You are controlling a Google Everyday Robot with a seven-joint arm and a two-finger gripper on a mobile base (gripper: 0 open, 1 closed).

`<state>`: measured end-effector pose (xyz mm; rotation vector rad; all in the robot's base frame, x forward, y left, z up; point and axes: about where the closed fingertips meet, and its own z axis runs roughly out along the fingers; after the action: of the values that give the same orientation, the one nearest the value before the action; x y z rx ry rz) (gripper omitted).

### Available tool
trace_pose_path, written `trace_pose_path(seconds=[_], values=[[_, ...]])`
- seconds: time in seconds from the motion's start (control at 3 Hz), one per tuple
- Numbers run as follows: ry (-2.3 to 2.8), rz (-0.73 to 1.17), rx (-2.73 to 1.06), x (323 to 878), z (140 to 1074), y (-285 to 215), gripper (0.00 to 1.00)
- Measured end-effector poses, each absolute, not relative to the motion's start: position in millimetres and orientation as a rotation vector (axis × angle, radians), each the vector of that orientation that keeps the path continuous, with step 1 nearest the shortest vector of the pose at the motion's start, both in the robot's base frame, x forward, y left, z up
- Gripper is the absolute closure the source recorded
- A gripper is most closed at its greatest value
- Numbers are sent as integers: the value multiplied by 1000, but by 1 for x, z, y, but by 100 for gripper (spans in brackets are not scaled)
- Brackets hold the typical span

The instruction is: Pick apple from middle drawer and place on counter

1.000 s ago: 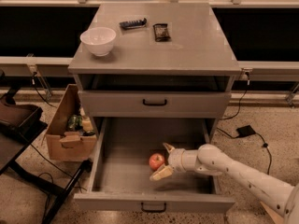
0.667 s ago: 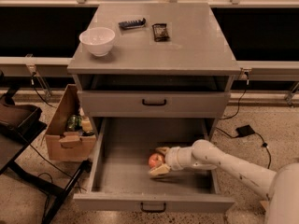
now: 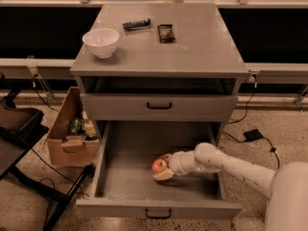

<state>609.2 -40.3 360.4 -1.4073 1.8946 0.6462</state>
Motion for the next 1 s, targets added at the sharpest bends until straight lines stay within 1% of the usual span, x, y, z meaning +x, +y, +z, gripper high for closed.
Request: trace_pose_path(seconds=[0.33,0.67,1.0], values=[[1895,646,-1407,609,360,-40,100],[1908,598,-1406,607,393,-42,100],[1982,583,-1340,577,459,-52,100]])
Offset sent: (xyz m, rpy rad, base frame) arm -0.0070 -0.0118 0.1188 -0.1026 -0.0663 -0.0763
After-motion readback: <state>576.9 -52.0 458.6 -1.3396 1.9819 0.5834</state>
